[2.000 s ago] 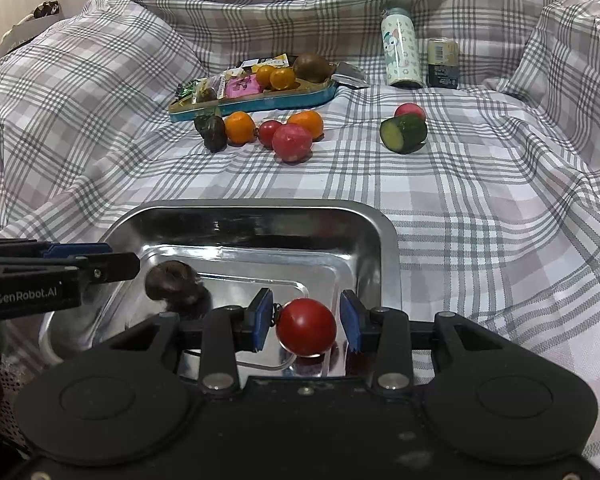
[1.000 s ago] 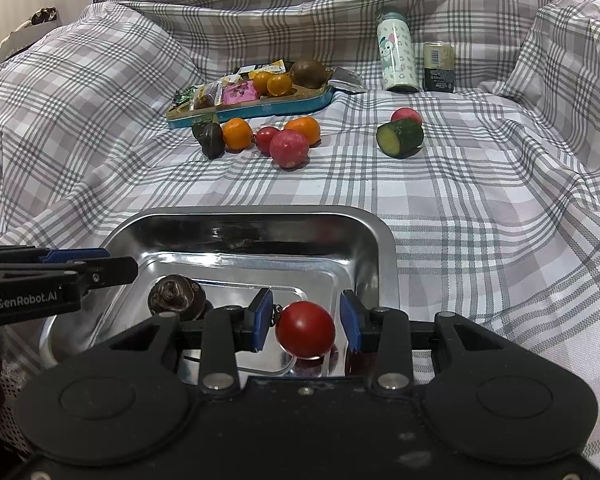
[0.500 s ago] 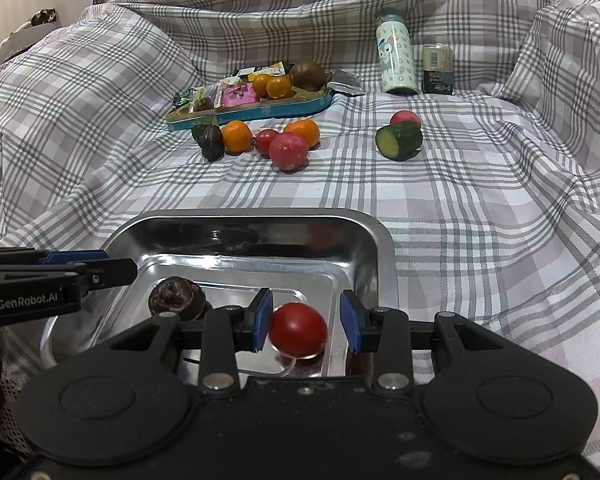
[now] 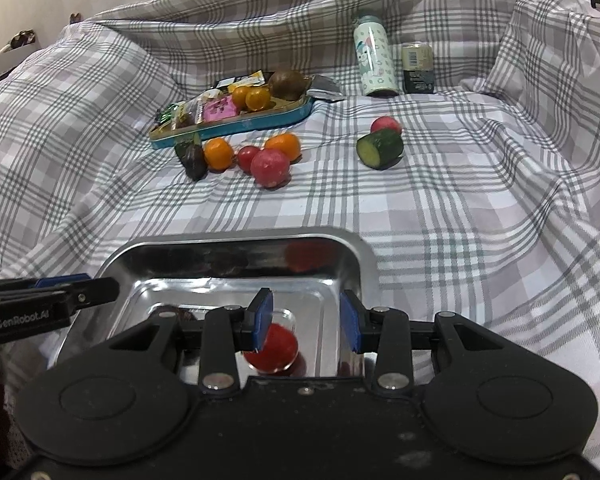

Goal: Organize fruits
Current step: 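Move the right tool to the cucumber piece while the left tool reaches another mangosteen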

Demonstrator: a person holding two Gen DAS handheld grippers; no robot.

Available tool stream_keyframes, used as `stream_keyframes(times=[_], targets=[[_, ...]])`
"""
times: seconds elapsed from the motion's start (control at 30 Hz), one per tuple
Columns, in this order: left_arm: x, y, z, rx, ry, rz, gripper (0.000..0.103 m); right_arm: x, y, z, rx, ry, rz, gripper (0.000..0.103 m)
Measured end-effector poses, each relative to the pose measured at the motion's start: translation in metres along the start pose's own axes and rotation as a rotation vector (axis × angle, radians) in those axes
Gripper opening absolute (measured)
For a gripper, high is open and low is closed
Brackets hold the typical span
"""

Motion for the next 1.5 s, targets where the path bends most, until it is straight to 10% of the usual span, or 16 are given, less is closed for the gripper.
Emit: stream_keyframes(times=[1.5], targets=[[-0.117, 0.048, 0.097, -0.104, -0.126, 0.023, 0.045, -0.126, -0.030, 0.109, 0.202, -0.163, 0.102, 0.040]])
Point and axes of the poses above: each gripper's, at about its wrist camera, not at the fingertips, and z roughly the way its jaws point, y to its left, x to its underside, the point moved 2 cm from there along z, roughly the way its jaws point, and after that the axes turned 13 degrees about x, right-handed, at the moved point
